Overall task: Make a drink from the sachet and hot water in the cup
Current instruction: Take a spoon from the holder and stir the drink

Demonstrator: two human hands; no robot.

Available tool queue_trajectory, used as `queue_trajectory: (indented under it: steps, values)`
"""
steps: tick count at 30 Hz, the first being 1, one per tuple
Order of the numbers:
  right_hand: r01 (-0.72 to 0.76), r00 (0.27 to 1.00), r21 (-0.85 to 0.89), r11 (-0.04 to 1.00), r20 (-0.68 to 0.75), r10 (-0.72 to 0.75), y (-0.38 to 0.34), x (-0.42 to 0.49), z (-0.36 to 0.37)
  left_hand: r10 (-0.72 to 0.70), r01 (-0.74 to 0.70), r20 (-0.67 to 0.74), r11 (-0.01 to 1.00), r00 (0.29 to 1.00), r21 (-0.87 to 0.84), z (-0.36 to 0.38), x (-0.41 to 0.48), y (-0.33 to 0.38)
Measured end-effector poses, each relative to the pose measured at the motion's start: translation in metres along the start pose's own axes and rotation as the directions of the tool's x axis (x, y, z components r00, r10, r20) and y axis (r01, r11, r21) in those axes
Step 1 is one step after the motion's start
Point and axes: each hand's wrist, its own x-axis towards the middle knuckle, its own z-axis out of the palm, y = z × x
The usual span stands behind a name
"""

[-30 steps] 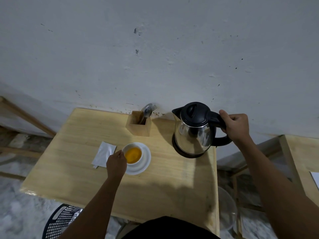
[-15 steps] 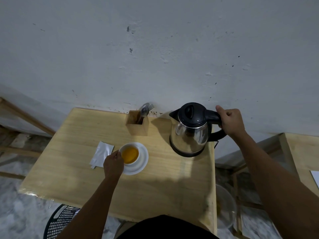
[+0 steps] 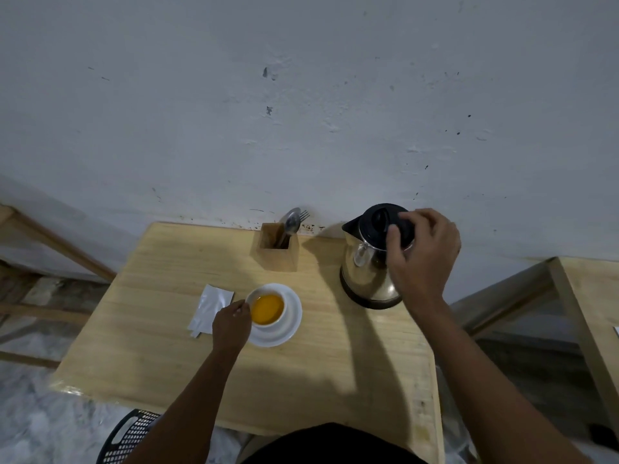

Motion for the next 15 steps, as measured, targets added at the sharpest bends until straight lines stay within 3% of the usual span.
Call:
queue_trajectory:
  steps: [2, 4, 6, 8, 9, 11, 13, 15]
  values:
    - [0.18, 0.983, 0.032, 0.983, -0.037, -0.179, -0.024, -0.01, 0.01, 0.037, -0.039, 0.043, 0.999, 0.998, 0.024, -0.004, 0.003, -0.004]
    - [0.317, 0.946, 0.126, 0.94, 0.026, -0.323, -0.049, -0.023, 0.024, 0.138, -0.145, 0.067, 0.984, 0.988, 0.107, -0.006, 0.009, -0.009]
    - [0.293, 0.93, 0.235, 0.927, 0.154, -0.333, -0.07, -0.037, 0.041, 0.154, -0.164, 0.084, 0.98, 0.984, 0.116, -0.008, 0.012, -0.01]
    - [0.048, 0.92, 0.266, 0.963, 0.363, -0.146, -0.083, -0.046, 0.065, 0.151, -0.161, 0.11, 0.983, 0.982, 0.09, -0.011, 0.016, -0.01]
    - [-0.111, 0.875, 0.227, 0.968, 0.485, -0.013, -0.085, -0.048, 0.079, 0.146, -0.156, 0.135, 0.985, 0.98, 0.07, -0.013, 0.018, -0.011]
    - [-0.393, 0.708, 0.111, 0.913, 0.67, 0.223, -0.083, -0.049, 0.109, 0.109, -0.109, 0.201, 0.994, 0.974, -0.008, -0.017, 0.026, -0.015]
    - [-0.567, 0.562, -0.001, 0.824, 0.73, 0.388, -0.082, -0.047, 0.138, 0.074, -0.06, 0.26, 0.996, 0.963, -0.061, -0.026, 0.035, -0.017]
    - [-0.649, 0.491, -0.073, 0.757, 0.72, 0.49, -0.08, -0.043, 0.158, 0.078, -0.064, 0.331, 0.996, 0.94, -0.055, -0.032, 0.043, -0.019]
